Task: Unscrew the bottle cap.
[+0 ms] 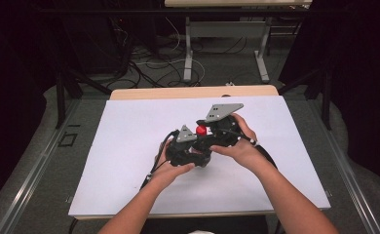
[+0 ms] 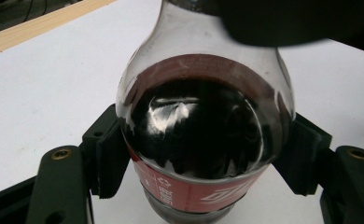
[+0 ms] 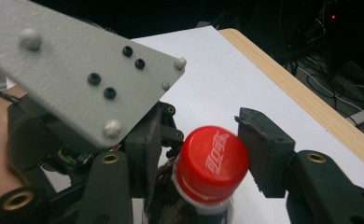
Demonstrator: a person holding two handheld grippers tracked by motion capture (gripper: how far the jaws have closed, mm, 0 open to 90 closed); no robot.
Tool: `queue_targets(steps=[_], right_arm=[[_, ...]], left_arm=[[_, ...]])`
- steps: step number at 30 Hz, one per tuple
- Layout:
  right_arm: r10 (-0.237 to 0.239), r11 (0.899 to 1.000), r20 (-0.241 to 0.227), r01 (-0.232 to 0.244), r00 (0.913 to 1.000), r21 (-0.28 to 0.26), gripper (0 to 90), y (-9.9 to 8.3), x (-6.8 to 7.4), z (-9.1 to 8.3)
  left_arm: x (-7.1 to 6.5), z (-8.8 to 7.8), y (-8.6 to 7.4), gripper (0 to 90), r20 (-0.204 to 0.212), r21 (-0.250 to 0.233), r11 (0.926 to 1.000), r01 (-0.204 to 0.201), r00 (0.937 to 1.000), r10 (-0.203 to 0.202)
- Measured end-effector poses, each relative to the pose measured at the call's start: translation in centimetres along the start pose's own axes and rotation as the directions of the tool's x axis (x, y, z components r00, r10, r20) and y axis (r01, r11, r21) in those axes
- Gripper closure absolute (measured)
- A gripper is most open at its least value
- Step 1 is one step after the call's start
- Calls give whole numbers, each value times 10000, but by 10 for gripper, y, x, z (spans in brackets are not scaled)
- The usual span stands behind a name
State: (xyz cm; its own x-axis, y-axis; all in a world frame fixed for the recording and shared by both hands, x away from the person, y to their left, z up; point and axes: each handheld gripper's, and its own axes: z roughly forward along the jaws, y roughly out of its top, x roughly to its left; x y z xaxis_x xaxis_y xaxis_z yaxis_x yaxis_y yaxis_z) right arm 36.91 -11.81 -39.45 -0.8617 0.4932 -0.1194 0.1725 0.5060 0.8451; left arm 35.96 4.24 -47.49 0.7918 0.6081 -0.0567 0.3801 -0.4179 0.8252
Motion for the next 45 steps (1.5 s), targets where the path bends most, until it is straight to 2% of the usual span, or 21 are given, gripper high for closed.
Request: queue_targets(steps=[6, 7, 8, 12, 13, 22, 34, 39, 42, 45], right_arm=[[75, 10000, -234, -74, 9997, 32, 608, 2, -6, 1], [32, 10000, -341, -31, 9994, 51, 610, 3, -8, 1], [97, 10000, -454, -97, 9989, -4, 612, 4, -8, 1], [-10, 9999, -639, 16, 9980, 99, 614, 8, -12, -1], [-49, 10000, -712, 47, 9974, -18, 615, 8, -13, -1], [107, 9999, -538, -109, 9985, -33, 615, 8, -15, -2], [157, 9997, -405, -163, 9991, -154, 615, 12, -17, -11], [294, 9993, -340, -301, 9990, -203, 615, 13, -18, -15], [329, 9993, -287, -333, 9990, -143, 614, 14, -18, -18], [297, 9994, -316, -302, 9991, -180, 615, 14, -19, -21]], left_arm=[[-1, 1, -1, 297, 32, -68, 10000, -63, 10000, 63], [0, 0, -1, 297, 61, 93, 9995, -307, 9995, 306], [0, 1, -1, 297, 49, 15, 9998, -185, 9998, 185], [0, 0, -1, 298, -44, -102, 9999, -98, 9999, 97], [1, 0, -1, 297, 9, -94, 9999, -83, 10000, 83], [2, 1, -2, 297, -21, -61, 10000, -75, 10000, 75], [6, 0, -2, 297, -87, -6, 9997, 235, 9997, -235], [11, -1, -3, 297, -210, -108, 9996, 266, 9994, -268], [12, -1, -3, 297, -172, -177, 9987, 484, 9987, -487], [15, -2, -2, 297, -248, -223, 9985, 498, 9984, -504]])
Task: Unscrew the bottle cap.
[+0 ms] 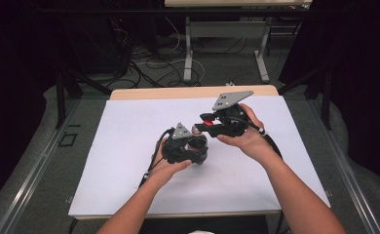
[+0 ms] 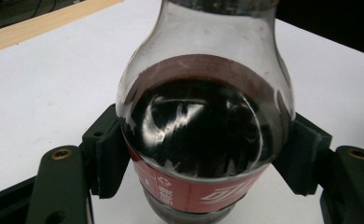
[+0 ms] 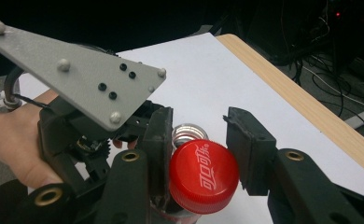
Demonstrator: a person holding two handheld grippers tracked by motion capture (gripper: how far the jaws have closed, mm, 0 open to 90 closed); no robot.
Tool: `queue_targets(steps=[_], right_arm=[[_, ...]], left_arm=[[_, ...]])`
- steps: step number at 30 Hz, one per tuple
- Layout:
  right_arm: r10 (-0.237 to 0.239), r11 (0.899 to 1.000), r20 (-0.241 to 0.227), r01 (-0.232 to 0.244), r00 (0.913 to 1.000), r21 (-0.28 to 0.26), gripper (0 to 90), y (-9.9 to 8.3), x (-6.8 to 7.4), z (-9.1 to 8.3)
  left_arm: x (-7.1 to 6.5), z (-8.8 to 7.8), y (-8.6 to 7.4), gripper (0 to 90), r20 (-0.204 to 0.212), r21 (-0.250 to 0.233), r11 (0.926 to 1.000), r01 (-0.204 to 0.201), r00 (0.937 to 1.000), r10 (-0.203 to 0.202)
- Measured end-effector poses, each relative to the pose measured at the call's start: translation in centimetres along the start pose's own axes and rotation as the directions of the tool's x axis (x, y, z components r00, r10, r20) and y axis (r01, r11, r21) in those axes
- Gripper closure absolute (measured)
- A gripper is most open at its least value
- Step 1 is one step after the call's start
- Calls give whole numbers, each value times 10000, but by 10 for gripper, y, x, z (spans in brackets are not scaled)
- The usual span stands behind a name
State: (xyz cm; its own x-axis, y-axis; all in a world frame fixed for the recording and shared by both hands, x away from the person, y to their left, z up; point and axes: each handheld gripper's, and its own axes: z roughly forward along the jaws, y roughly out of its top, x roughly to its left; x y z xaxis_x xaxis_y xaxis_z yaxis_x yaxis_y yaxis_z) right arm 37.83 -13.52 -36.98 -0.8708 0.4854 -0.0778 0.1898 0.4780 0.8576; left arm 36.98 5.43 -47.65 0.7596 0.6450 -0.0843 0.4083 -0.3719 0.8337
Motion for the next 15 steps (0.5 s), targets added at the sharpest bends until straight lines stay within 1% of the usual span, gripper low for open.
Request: queue_targets(steps=[1, 2, 3, 4, 5, 6, 8, 9, 10, 13, 15], right_arm=[[-28, 10000, 70, 28, 10000, 7, 614, 0, 0, -1], [-35, 10000, 98, 35, 9999, -13, 614, 0, 0, -1], [99, 9999, 82, -100, 9999, 123, 614, 0, 1, -3], [96, 9999, 87, -97, 9999, 141, 614, -1, 2, -3], [101, 9998, 106, -103, 9999, 185, 614, -1, 2, -4], [146, 9998, 139, -148, 9998, 159, 615, -2, 3, -4], [283, 9993, 124, -286, 9995, 246, 614, -3, 4, -5], [245, 9993, 140, -249, 9996, 279, 614, -3, 4, -5], [297, 9991, 154, -302, 9994, 304, 614, -4, 5, -6], [417, 9984, 149, -422, 9990, 367, 614, -8, 8, -8], [397, 9983, 154, -403, 9991, 414, 614, -12, 9, -9]], left_arm=[[1, -1, 0, 297, -12, 55, 10000, -26, 10000, 26], [1, -1, 1, 297, 30, -14, 9999, 132, 9999, -132], [3, -2, 1, 297, 4, 49, 9999, 94, 10000, -94], [3, -3, 2, 297, -24, -9, 9999, 141, 9999, -141], [5, -5, 3, 297, -32, 31, 9999, 121, 9999, -121], [6, -5, 4, 297, -74, -69, 9998, 187, 9998, -188], [7, -7, 6, 297, -137, -96, 9998, 191, 9997, -192], [9, -9, 7, 297, -129, -25, 9999, 162, 9998, -162], [9, -9, 8, 297, -185, -182, 9996, 231, 9996, -235], [12, -12, 11, 297, -265, -142, 9996, 257, 9993, -261], [14, -13, 13, 296, -305, -235, 9993, 287, 9991, -294]])
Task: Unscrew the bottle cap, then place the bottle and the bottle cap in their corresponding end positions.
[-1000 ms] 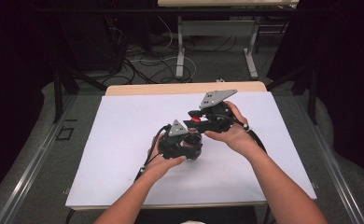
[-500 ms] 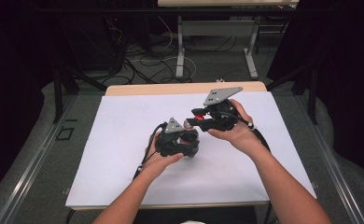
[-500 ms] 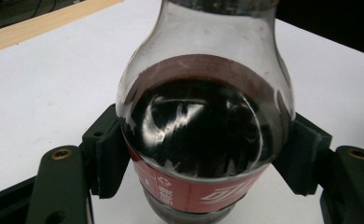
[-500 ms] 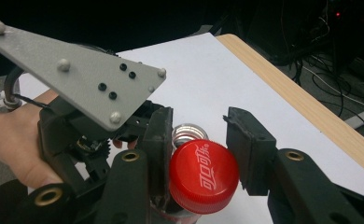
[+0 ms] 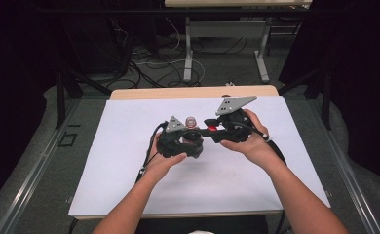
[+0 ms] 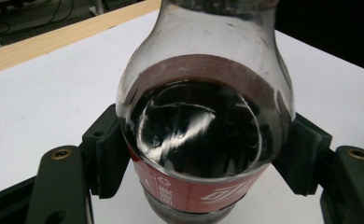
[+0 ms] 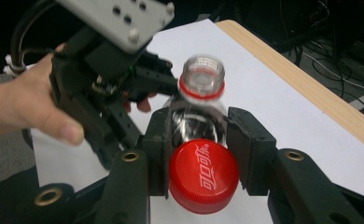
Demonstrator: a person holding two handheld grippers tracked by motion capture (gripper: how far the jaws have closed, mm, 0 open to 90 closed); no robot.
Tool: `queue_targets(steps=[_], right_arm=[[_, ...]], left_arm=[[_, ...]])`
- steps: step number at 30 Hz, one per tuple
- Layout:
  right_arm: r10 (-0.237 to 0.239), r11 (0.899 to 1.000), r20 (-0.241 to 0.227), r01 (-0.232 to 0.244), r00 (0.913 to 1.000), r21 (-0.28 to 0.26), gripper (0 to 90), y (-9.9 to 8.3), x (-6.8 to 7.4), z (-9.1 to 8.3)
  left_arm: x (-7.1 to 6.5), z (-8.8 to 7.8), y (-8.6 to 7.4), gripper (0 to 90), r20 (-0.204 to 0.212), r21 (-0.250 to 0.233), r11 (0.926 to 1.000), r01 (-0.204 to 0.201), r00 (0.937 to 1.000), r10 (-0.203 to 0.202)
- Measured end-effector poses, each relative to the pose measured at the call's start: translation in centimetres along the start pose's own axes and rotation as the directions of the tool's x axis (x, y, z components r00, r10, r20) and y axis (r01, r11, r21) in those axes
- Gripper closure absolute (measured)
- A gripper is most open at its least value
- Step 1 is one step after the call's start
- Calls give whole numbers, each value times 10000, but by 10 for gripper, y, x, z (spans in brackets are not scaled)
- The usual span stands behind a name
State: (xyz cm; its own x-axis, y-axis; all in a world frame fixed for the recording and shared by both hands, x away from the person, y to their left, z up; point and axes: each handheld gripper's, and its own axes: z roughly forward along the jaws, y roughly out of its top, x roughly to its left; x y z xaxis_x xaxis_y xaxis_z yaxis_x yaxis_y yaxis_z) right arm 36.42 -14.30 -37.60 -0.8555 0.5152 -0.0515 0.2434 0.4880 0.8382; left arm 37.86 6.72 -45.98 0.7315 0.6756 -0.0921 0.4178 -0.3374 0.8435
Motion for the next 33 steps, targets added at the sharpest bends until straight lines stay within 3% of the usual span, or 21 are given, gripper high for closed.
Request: queue_targets(steps=[8, 17, 31, 33], right_arm=[[282, 9996, 142, -282, 9995, 27, 614, -20, 2, -1], [538, 9984, 283, -542, 9981, 129, 614, -42, 3, 3], [903, 9943, 507, -930, 9946, 525, 614, -71, 5, 15], [1036, 9938, 599, -1058, 9928, 345, 614, -77, 6, 17]], left_arm=[[4, -1, 9, 297, -28, 78, 10000, 29, 10000, -29], [11, 0, 17, 296, -36, -86, 9994, 348, 9994, -349], [19, 12, 36, 296, -418, -275, 9991, 326, 9986, -337], [19, 16, 39, 296, -551, -353, 9986, 387, 9977, -406]])
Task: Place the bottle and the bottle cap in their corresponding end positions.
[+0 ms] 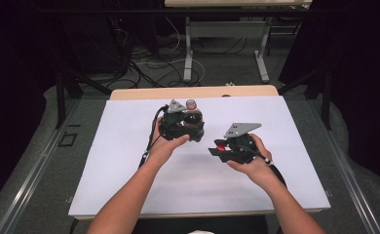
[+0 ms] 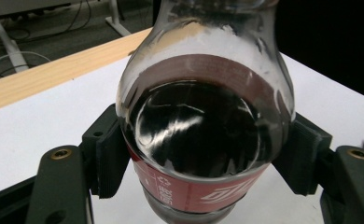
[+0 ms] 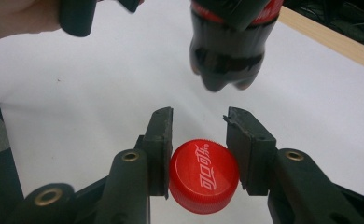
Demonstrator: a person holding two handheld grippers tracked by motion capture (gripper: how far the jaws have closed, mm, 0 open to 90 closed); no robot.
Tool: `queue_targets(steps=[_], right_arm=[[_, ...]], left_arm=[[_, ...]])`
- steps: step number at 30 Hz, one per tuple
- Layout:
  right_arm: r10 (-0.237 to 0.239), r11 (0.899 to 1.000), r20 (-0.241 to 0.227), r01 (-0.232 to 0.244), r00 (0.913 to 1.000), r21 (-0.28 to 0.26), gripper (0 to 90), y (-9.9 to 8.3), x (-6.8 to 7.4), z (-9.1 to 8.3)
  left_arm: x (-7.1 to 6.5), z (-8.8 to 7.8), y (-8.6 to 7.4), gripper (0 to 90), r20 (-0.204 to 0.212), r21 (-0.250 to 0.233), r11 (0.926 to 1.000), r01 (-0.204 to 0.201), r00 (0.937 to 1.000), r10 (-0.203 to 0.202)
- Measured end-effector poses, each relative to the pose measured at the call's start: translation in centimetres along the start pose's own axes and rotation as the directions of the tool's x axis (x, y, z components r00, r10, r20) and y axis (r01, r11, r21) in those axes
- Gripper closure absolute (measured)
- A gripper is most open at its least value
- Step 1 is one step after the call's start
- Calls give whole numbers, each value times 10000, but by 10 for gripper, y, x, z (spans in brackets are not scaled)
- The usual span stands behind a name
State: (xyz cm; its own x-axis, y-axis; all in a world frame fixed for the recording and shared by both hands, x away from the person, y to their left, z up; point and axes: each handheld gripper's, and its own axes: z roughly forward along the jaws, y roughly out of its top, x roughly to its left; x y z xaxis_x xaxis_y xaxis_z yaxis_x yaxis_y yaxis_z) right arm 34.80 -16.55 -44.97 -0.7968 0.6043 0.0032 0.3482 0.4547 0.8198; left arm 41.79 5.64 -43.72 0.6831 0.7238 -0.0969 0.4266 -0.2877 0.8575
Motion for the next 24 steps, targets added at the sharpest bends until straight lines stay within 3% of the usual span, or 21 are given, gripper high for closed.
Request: queue_targets(steps=[7, 10, 21, 24], right_arm=[[273, 9996, 6, -273, 9996, 12, 614, -14, 0, 5], [444, 9990, -25, -444, 9990, -26, 614, -18, 0, 6], [412, 9989, 13, -412, 9991, -227, 614, -24, 0, 12], [398, 9992, 25, -397, 9992, -98, 614, -25, -1, 11]], left_arm=[[4, 18, 2, 297, -464, -113, 9998, 137, 9988, -142], [8, 26, 1, 296, -622, 53, 10000, -51, 9980, 54], [11, 55, -12, 296, -972, -82, 9998, 163, 9951, -170], [13, 58, -16, 296, -981, 303, 9995, 106, 9951, -76]])
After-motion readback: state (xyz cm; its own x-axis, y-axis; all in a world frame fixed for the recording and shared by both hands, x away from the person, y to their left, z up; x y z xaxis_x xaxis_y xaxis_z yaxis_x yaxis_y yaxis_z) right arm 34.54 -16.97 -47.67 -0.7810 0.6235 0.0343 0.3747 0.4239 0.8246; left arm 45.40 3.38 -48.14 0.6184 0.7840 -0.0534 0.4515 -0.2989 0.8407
